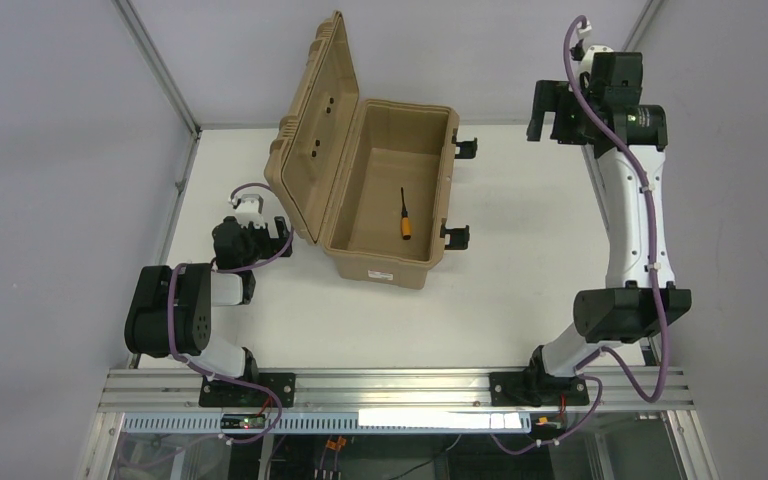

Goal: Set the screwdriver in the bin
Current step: Reset both arms

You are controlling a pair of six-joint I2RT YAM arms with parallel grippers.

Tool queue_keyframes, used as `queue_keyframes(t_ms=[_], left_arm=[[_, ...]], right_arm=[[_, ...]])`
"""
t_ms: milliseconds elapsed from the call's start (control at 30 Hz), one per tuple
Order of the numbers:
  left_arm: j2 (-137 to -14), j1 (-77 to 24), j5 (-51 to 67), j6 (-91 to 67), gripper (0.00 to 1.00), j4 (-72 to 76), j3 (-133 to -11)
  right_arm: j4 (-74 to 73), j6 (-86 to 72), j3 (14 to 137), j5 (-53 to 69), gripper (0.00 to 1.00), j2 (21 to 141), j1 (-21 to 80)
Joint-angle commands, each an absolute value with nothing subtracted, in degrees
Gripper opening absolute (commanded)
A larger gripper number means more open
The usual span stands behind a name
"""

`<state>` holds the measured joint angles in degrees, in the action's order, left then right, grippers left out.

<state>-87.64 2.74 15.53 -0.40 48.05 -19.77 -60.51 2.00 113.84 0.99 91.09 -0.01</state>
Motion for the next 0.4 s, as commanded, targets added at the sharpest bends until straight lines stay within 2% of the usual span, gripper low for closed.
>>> queue_keyframes(t_ms=[0,367], left_arm=[[-86.6,3.3,16.6,0.1,0.99,51.2,-19.6],[-86.6,3.3,16.6,0.1,0.99,51.2,-19.7]], right_arm=[[-59.2,2.2,115.3,5.4,0.99,90.7,0.2],[-55.7,0.7,110.9,2.6,0.99,88.3,0.2]])
